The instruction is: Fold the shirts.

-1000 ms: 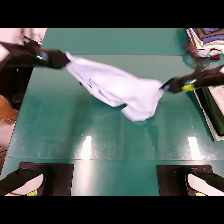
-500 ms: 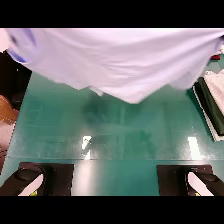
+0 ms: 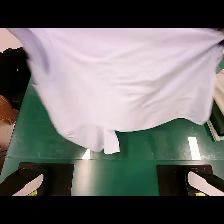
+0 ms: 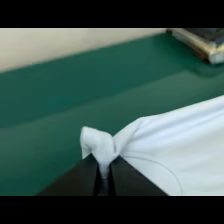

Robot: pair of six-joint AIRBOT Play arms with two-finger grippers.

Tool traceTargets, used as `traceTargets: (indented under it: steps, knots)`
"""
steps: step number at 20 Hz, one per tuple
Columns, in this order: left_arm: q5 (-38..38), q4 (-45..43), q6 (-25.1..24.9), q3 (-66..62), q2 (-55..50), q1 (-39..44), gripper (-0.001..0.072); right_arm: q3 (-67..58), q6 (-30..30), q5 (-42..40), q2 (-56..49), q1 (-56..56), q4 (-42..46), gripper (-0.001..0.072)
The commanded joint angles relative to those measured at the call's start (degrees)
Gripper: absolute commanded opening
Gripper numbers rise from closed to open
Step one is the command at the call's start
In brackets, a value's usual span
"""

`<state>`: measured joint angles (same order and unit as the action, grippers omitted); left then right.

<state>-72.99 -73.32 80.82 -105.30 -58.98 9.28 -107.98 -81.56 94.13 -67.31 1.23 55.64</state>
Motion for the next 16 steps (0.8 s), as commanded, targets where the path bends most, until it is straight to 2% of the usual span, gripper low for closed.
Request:
traceTargets:
  steps: [1, 4, 7, 10, 12, 13, 14, 15, 16]
  knots:
    - [-4.5, -1.9, -0.2, 8.3, -10.8, 0.0, 0.0031, -0.5, -2.4, 5.7, -12.3, -5.6, 6.2, 0.0016]
    - [2.2, -3.3, 0.1, 14.9, -21.6, 0.0, 0.0031, -0.5, -1.5, 3.3, -24.6, -9.8, 12.4, 0.0016]
    - [11.2, -3.7, 0.2, 15.3, -30.7, 0.0, 0.0032, -0.6, -1.3, -4.9, -34.5, -10.5, 11.7, 0.0016]
    - [21.2, -3.7, 0.4, 15.3, -34.2, 0.0, 0.0032, -0.6, -1.3, -12.8, -39.4, -10.5, 11.5, 0.0016]
    - [24.9, -3.7, 1.6, 15.3, -34.4, 0.0, 0.0033, -0.6, -1.3, -16.5, -40.7, -10.5, 11.5, 0.0017]
    - [25.6, -3.7, 2.4, 15.3, -34.4, 0.0, 0.0115, -0.6, -1.3, -17.7, -40.9, -10.5, 11.4, 0.0024]
    - [25.6, -3.7, 3.8, 15.3, -34.4, 0.0, 0.0402, -0.6, -1.3, -19.1, -40.9, -10.5, 11.4, 0.0192]
    - [24.9, -3.7, 4.8, 15.3, -34.3, -0.2, 0.052, -0.6, -1.3, -20.0, -40.8, -10.4, 11.4, 0.0421]
    - [23.2, -3.6, 4.8, 15.1, -34.1, -0.6, 0.0519, -0.6, -1.3, -19.9, -40.4, -10.2, 11.5, 0.0461]
